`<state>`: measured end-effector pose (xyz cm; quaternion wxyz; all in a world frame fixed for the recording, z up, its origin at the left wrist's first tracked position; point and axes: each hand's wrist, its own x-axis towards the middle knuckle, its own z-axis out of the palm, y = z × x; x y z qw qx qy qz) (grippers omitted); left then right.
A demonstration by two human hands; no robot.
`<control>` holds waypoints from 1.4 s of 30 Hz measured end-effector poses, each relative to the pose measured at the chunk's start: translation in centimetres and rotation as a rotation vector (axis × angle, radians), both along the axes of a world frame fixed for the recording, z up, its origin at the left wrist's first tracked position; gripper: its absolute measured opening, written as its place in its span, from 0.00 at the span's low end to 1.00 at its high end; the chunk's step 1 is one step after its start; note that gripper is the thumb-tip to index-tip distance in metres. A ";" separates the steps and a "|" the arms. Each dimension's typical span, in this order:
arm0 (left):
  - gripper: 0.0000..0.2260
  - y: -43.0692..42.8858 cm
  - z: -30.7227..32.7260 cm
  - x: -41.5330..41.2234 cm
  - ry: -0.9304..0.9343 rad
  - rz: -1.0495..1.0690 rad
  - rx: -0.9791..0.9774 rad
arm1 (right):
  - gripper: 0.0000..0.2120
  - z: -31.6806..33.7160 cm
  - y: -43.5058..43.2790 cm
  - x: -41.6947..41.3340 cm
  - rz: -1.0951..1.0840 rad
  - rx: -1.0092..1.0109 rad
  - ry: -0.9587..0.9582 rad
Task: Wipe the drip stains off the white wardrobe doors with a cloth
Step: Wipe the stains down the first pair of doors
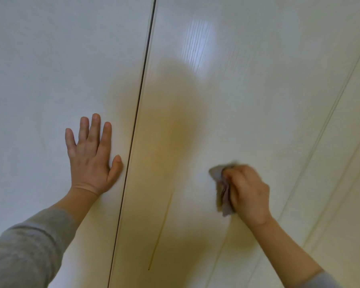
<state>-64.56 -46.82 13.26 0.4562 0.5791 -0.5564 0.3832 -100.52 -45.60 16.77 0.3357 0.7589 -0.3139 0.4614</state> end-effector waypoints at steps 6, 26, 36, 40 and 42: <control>0.33 0.1 0.0 -0.1 0.003 0.000 0.005 | 0.06 11.0 -1.7 -1.7 -0.137 -0.227 -0.414; 0.33 0.3 0.2 -0.2 0.013 0.005 0.043 | 0.11 8.2 -1.3 -0.3 -0.073 -0.158 -1.092; 0.33 0.1 0.2 0.0 0.003 -0.021 0.013 | 0.12 -2.5 -2.4 -0.6 -0.276 0.073 -1.258; 0.34 0.1 0.1 -0.1 0.010 -0.028 0.026 | 0.15 -1.6 -1.2 -1.4 -0.167 0.047 -1.268; 0.33 0.2 0.0 -0.1 0.008 -0.028 0.029 | 0.18 2.2 -1.1 -2.2 -0.119 -0.086 -1.247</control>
